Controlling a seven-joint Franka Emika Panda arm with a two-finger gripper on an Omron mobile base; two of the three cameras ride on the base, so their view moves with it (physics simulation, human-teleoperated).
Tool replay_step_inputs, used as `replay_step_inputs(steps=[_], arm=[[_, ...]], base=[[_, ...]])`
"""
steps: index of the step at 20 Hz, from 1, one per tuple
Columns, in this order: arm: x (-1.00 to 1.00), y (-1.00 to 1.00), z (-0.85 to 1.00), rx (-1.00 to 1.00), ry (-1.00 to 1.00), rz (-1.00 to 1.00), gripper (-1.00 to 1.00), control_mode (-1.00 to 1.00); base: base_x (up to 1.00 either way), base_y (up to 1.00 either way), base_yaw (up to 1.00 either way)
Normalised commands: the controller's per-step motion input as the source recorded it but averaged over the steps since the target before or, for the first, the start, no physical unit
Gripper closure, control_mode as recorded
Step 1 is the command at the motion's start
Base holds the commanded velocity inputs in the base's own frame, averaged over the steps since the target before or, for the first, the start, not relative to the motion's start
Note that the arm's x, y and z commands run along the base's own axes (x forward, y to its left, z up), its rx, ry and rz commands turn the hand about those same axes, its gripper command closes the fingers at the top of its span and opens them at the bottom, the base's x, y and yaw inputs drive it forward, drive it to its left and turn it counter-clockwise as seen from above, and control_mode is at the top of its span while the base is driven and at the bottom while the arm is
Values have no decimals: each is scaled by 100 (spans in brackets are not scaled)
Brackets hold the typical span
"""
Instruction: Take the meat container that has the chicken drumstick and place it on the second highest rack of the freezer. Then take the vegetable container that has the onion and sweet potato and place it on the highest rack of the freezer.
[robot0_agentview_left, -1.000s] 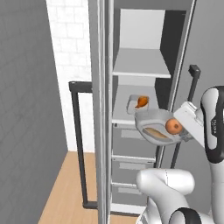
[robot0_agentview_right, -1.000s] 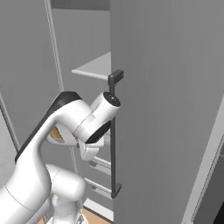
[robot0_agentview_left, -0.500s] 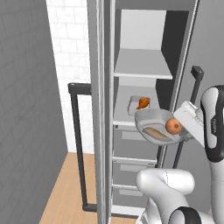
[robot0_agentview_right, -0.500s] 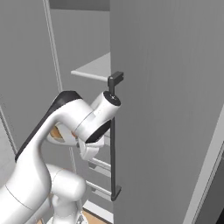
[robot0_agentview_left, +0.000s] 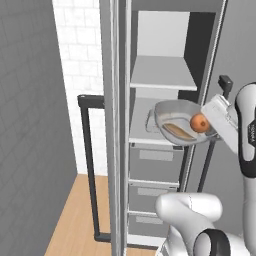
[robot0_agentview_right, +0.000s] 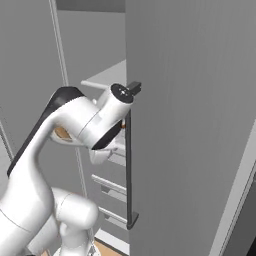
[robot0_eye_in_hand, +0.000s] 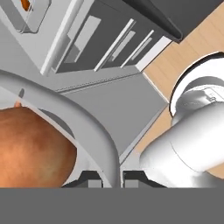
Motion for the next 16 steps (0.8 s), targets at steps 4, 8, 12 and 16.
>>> replay_step_inputs(steps=[4, 8, 12, 16], arm=[[71, 18, 60, 0, -7, -18, 100, -100], [80, 22, 28, 0, -2, -19, 100, -100], [82, 0, 21, 0, 0, -19, 100, -100], [89, -3, 31, 0, 0, -16, 100, -100]], base=[[0, 0, 0], [0, 0, 0], [0, 0, 0], [0, 0, 0]])
